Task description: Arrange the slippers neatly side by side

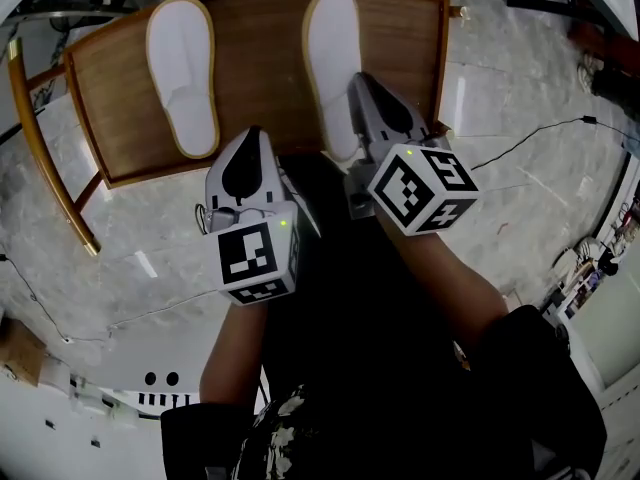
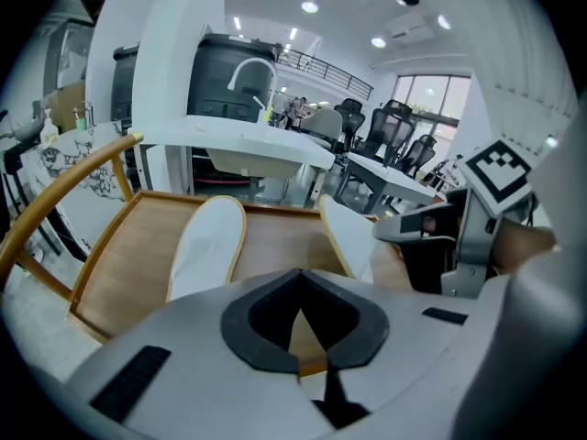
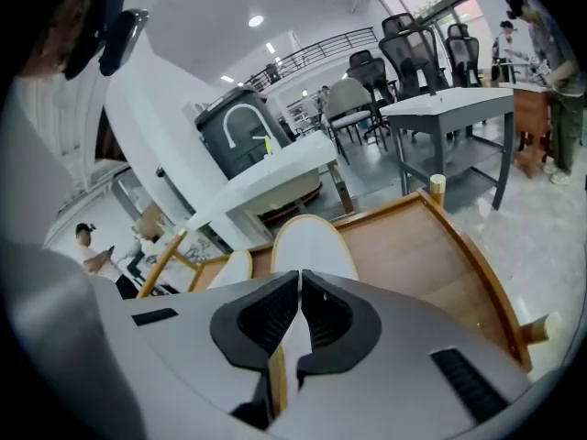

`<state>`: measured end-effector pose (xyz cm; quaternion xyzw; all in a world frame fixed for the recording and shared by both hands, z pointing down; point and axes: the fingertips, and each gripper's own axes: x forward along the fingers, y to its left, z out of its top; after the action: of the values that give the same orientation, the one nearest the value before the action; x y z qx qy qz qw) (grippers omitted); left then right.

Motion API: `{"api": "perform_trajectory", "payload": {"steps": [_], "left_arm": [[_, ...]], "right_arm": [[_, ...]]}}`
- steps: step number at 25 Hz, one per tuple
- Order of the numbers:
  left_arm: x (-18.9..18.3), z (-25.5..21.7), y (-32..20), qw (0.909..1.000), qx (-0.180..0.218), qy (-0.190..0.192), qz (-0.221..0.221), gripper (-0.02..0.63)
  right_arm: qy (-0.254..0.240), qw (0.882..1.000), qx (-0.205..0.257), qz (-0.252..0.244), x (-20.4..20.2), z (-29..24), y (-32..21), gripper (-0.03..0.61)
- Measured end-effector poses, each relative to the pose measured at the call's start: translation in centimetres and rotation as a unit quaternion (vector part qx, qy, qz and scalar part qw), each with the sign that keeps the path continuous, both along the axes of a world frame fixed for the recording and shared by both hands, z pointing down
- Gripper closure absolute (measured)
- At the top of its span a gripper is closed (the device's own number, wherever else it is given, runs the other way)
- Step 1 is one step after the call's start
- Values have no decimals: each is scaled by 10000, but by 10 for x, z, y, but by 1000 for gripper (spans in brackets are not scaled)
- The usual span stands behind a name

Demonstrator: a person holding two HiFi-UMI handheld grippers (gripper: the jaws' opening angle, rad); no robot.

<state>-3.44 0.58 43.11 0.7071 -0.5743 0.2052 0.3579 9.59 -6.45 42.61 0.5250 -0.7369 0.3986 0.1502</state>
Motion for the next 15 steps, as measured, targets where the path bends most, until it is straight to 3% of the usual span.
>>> {"api": "perform_trajectory", "payload": {"steps": [7, 13, 15], "left_arm": [[-17, 1, 13, 9998, -91, -126, -157, 612], [-24, 3, 17, 9997, -80, -142, -206, 612], [-24, 3, 16, 9997, -55, -128, -198, 612]], "right_arm": [[-109, 9987, 22, 492, -11, 19, -9, 571], [-210, 9993, 193, 243, -25, 28, -14, 566], [-278, 9989, 376, 77, -30, 25, -15, 494]]}}
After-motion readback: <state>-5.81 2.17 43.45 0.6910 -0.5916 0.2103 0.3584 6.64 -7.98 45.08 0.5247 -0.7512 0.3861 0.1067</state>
